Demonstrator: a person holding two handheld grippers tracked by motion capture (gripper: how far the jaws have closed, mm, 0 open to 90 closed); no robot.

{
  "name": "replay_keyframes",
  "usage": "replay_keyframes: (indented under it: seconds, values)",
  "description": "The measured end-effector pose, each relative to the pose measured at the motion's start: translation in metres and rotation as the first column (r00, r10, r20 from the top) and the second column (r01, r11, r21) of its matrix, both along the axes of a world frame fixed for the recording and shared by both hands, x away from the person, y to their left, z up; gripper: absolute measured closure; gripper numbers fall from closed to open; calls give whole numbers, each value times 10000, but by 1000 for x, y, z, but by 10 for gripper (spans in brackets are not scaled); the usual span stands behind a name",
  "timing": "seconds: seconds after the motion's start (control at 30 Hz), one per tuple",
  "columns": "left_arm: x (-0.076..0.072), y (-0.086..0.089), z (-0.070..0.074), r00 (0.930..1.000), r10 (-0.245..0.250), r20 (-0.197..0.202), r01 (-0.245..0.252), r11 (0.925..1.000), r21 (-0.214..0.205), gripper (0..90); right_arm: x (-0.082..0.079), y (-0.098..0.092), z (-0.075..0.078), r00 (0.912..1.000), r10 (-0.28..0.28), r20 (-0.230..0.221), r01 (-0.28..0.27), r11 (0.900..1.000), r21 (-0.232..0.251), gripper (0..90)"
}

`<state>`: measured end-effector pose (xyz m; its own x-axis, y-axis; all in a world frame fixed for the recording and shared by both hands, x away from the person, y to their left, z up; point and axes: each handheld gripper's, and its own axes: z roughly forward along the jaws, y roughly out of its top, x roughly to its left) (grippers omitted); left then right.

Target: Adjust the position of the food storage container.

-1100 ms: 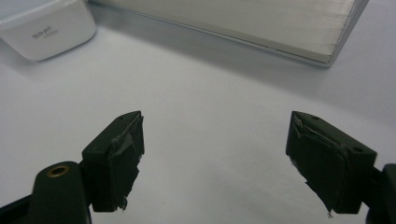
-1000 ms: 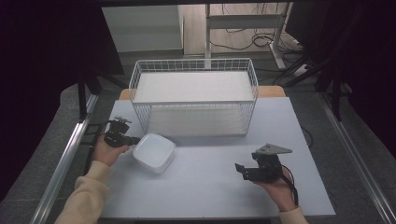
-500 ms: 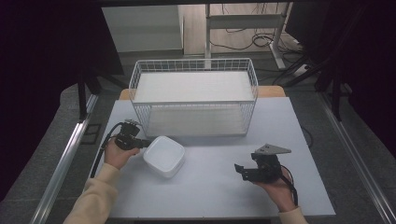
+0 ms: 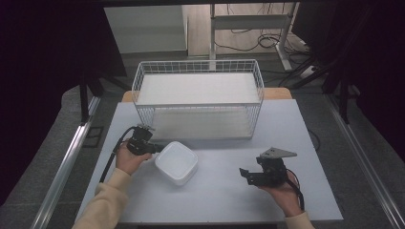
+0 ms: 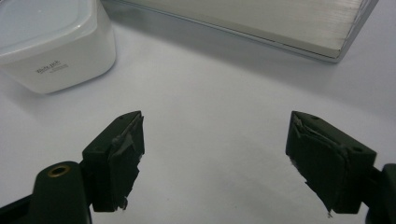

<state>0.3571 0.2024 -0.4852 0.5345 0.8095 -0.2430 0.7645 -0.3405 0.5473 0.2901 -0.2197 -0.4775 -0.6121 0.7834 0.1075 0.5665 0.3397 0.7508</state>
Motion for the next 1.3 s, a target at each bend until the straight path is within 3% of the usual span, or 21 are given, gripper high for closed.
replay_keyframes:
  seconds: [0.23,0.3,0.4,0.63,0.8,0.93,1.0,1.07,1.1,1.3]
  values:
    - [-1,-23,1,9976,-689,10,689,9976,112,900,0,0,0,10000,0,4,0,10000,-2,191]
    - [-3,-31,1,9976,-693,80,693,9976,-22,900,0,0,0,10000,1,-11,-1,10000,-4,191]
    - [-7,-46,2,9934,-1144,92,1143,9934,75,900,0,0,0,10000,11,-19,-11,10000,-6,191]
    - [-11,-68,4,9875,-1565,161,1563,9876,133,900,0,0,0,10000,5,-42,-5,10000,-21,191]
    - [-11,-67,4,9877,-1556,167,1555,9878,46,900,0,-1,0,10000,-17,-42,17,10000,-10,191]
    - [-17,-52,15,9914,-1162,604,1158,9932,106,900,0,-2,1,10000,-46,-22,46,10000,0,191]
    - [-27,-41,25,9914,-941,912,922,9954,252,900,0,-2,1,10000,-53,-6,53,10000,4,191]
    - [-33,-38,28,9914,-866,984,855,9962,152,900,0,-2,1,10000,-55,-2,55,10000,3,191]
    - [-44,-31,29,9906,-894,1033,891,9960,77,900,0,-2,2,10000,-75,5,75,10000,-9,191]
    - [-68,-22,21,9916,-846,974,856,9963,-56,900,-1,-2,2,10000,-61,40,61,10000,-10,191]
